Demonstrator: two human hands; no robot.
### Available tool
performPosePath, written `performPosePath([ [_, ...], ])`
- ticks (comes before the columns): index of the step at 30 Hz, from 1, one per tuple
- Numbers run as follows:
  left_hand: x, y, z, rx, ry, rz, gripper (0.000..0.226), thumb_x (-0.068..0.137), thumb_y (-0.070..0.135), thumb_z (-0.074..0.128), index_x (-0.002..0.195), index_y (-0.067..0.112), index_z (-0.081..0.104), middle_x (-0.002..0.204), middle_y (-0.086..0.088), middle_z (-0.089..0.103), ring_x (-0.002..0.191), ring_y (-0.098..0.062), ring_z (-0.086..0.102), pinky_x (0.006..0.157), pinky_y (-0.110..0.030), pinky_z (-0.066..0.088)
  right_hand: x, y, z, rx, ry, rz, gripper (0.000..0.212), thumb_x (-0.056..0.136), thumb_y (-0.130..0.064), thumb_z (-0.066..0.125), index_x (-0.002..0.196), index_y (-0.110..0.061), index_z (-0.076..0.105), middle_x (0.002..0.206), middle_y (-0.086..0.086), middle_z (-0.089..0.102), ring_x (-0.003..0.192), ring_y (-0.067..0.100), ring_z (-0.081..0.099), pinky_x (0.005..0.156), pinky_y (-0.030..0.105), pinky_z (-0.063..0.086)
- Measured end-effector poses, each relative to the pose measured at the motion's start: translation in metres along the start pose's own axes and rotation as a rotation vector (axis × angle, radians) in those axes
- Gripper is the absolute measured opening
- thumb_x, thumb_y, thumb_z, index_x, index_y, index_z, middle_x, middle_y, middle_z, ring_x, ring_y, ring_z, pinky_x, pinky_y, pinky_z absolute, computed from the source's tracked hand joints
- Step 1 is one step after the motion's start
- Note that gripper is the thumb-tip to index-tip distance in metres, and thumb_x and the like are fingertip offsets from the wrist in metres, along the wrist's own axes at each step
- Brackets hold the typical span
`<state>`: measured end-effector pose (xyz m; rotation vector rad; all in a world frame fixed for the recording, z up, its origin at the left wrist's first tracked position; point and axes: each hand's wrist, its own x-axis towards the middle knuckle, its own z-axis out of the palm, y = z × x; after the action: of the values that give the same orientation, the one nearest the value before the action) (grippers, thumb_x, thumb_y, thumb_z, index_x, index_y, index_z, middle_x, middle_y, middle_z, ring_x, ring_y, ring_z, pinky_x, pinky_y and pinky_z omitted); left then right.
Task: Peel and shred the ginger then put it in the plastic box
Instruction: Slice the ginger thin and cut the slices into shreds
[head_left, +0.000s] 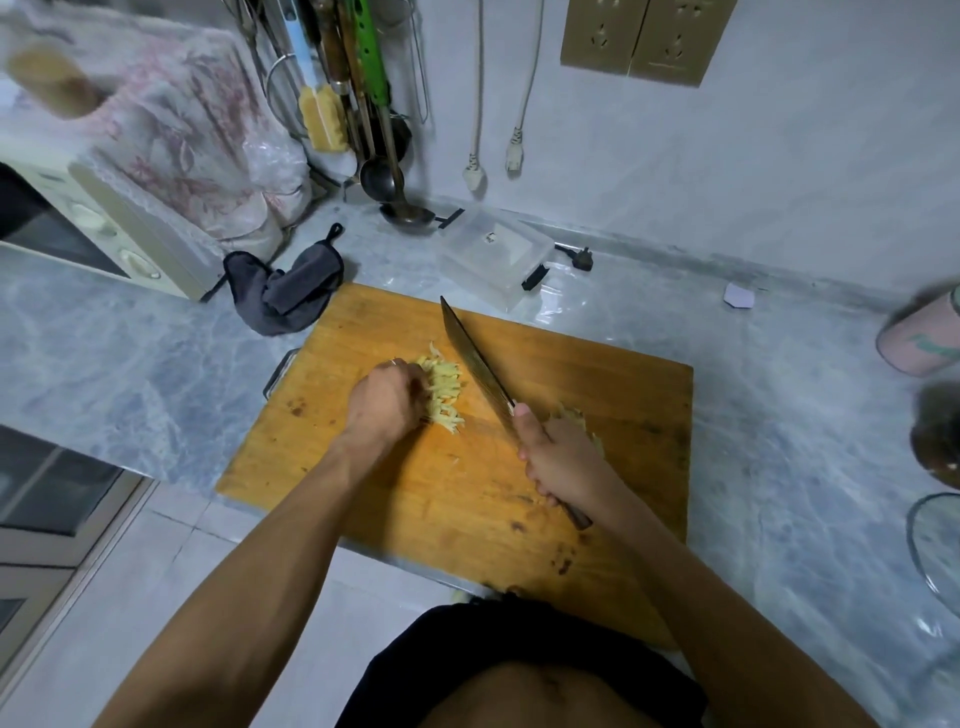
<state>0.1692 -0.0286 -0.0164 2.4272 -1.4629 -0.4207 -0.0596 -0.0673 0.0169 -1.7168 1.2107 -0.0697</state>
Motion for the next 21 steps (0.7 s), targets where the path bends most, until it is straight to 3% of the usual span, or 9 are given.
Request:
performPosePath([
  [4,-0.003,-0.004,0.005,-0.309,0.005,-0.115,0.011,0.093,0.014,0.063,0.093,0.024,0.065,0.089,0.001,0.071,0.078,-0.02,0.068,0.072,-0.037,0.06,0.001,0.0,0.001,0.065,-0.007,0.034,0.07,0.099,-0.066,0.024,0.071,-0.012,0.059,0.059,0.004,0.056,0.051,0.018,0.056,0.062,0.035,0.05],
  [8,-0.005,-0.006,0.006,-0.639,0.024,-0.227,0.013,0.094,0.007,0.062,0.096,0.017,0.07,0.087,-0.009,0.073,0.074,-0.033,0.07,0.065,-0.045,0.061,0.004,-0.003,0.002,0.14,-0.012,0.04,0.066,0.099,-0.066,0.029,0.073,-0.012,0.058,0.06,0.005,0.055,0.05,0.02,0.054,0.055,0.032,0.047],
  [12,-0.011,-0.003,-0.003,-0.9,-0.003,-0.318,0.011,0.094,0.0,0.061,0.097,0.002,0.071,0.071,-0.008,0.07,0.054,-0.02,0.062,0.052,-0.031,0.057,0.016,-0.007,0.002,0.092,-0.006,-0.02,0.05,0.097,-0.058,0.05,0.068,-0.018,0.057,0.056,0.002,0.054,0.048,0.019,0.054,0.056,0.034,0.046],
  [18,-0.023,0.011,-0.014,-1.155,-0.001,-0.435,0.015,0.093,-0.003,0.06,0.087,0.007,0.071,0.072,-0.009,0.07,0.056,-0.014,0.065,0.056,-0.022,0.058,0.04,-0.036,0.007,0.198,-0.012,-0.093,0.022,0.085,-0.03,0.076,0.075,-0.018,0.061,0.071,0.006,0.069,0.048,0.007,0.052,0.056,0.029,0.044],
  [21,-0.032,0.017,-0.019,-1.162,0.008,-0.417,0.018,0.092,-0.002,0.062,0.085,0.011,0.072,0.067,-0.001,0.07,0.057,-0.012,0.061,0.058,-0.024,0.056,0.051,-0.054,0.013,0.269,-0.011,-0.088,0.022,0.081,-0.023,0.08,0.081,-0.018,0.059,0.065,-0.001,0.059,0.053,0.01,0.052,0.054,0.028,0.045],
])
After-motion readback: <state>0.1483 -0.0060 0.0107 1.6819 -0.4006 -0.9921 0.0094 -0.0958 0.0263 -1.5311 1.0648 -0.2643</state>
